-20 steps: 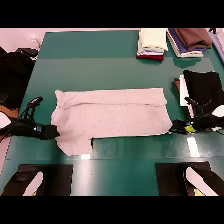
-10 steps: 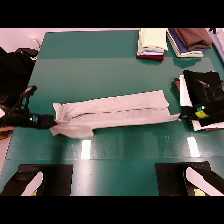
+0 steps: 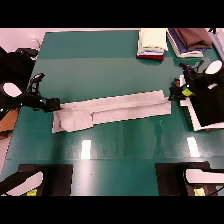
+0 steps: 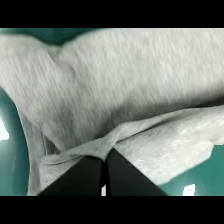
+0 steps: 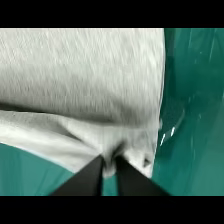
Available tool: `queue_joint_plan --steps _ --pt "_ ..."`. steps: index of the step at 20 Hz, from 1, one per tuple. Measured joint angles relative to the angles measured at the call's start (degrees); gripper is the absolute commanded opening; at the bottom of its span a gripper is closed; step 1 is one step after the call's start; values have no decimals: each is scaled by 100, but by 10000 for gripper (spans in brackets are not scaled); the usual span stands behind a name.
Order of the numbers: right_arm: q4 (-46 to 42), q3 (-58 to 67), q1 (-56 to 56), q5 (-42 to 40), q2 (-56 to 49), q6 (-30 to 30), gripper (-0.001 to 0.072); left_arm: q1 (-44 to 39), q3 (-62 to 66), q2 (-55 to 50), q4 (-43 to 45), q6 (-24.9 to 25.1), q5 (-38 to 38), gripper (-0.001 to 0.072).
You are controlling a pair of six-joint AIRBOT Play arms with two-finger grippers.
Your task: Fold the shirts.
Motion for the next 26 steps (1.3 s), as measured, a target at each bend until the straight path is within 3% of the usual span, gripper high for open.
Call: queue_joint_plan --steps 1,5,6,7,8,16,17,19,20,21,26 --pt "129 214 9 -39 -201 13 506 0 44 -72 -7 4 142 547" --pt "848 748 -151 -131 -693 -157 511 4 407 -201 -20 -107 315 546" --pt "986 763 -245 -125 -752 -251 513 0 511 -214 -24 -127 284 424" --pt "1071 737 -352 -81 -787 -334 563 0 608 -223 -35 -144 229 174" --pt "1147 658 -483 -4 -820 -426 579 0 680 -232 -39 -149 184 25" --pt "1923 -251 -1244 170 -1294 -1093 570 -470 852 -367 -553 -103 197 21" --pt "2085 -267 -1211 203 -1397 -1145 504 -632 859 -428 -588 -105 240 21" --pt "2299 -240 -1049 238 -1622 -1239 290 -992 863 -592 -713 -116 334 21" --pt "2315 -184 -953 234 -1714 -1296 132 -1180 866 -693 -804 -122 424 21" --pt "2343 -118 -857 192 -1788 -1338 44 -1353 872 -793 -909 -125 527 20" --pt "2507 433 -553 376 -1631 -1556 16 -2221 1272 -1543 -1248 -133 955 20"
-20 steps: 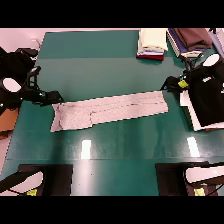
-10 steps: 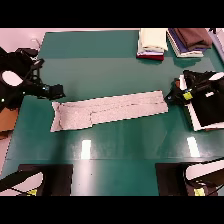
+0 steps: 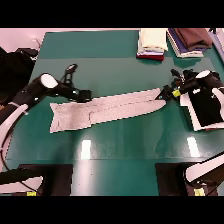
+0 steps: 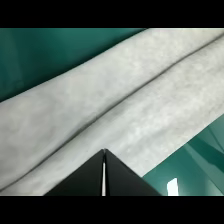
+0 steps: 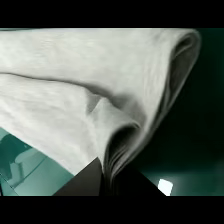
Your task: Fold the shirts.
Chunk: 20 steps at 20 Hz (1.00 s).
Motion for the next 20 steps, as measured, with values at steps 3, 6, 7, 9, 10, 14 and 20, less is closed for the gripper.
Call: queue_joint_plan --steps 3,6,7,9,10,14,20 --pt "31 382 140 164 459 92 16 -450 531 -636 -83 -24 179 20" --pt "44 796 404 245 964 260 16 -817 1021 -1250 -125 -98 251 20" --pt "57 933 518 258 1104 306 16 -907 1123 -1408 -129 -107 267 20" --pt "50 1235 807 293 1338 435 16 -1036 1263 -1672 -144 -144 308 20" --pt "59 1379 938 297 1429 487 16 -1069 1307 -1775 -138 -177 310 20" --pt "57 1897 1491 293 1600 684 16 -1137 1390 -1982 -109 -258 372 20" --pt "55 2168 2240 142 1639 870 16 -1047 1801 -2048 -107 -293 214 20"
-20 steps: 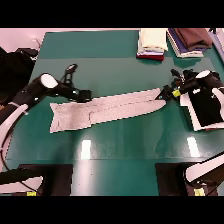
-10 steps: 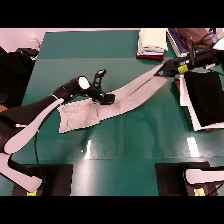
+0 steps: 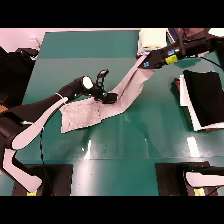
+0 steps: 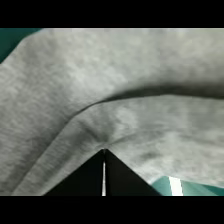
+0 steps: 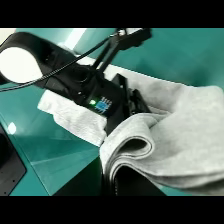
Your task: Fold the shirts.
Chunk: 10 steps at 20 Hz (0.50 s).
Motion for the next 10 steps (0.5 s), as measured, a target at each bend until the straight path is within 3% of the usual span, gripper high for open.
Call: queue_joint_plan --steps 6,10 --pt "136 37 1032 -570 -107 39 17 1067 1014 503 330 -66 -1036 20" --pt "717 44 2114 -1556 -673 -201 29 2026 1453 1519 1097 -131 -1381 20"
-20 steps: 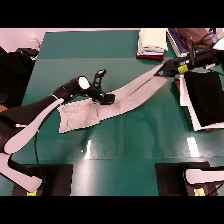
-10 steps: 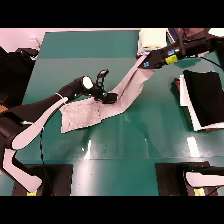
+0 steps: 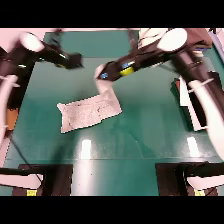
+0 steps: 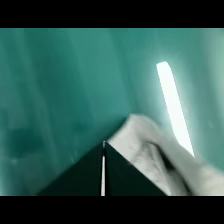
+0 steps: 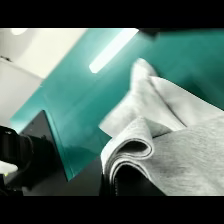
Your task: Fold the shirts.
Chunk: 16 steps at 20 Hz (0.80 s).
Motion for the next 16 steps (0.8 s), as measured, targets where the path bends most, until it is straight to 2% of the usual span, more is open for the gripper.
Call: queue_joint_plan --steps 2,3,4,6,9,13,14,15,16 --pt "382 109 560 -562 -463 -286 263 446 101 557 350 -15 -76 21" --pt "520 256 844 -791 -756 -424 342 634 127 798 470 -17 -116 20" --pt "612 439 1073 -962 -1023 -518 334 826 151 1027 581 -17 -129 20" --pt "688 872 1399 -1062 -1499 -640 230 1106 177 1340 732 -20 -184 20" --pt "411 1196 1390 -715 -1784 -592 230 1259 188 1563 826 -22 -337 20" --pt "-505 466 658 -363 -1392 -254 233 1075 127 1652 881 -17 -420 20" --pt "-728 120 378 -273 -1233 -131 313 990 111 1661 892 -13 -413 20" --pt "-885 -223 94 -243 -1082 -37 536 885 94 1668 894 4 -409 20" --pt "-1001 -560 -208 -234 -951 61 605 785 79 1670 896 22 -387 21"
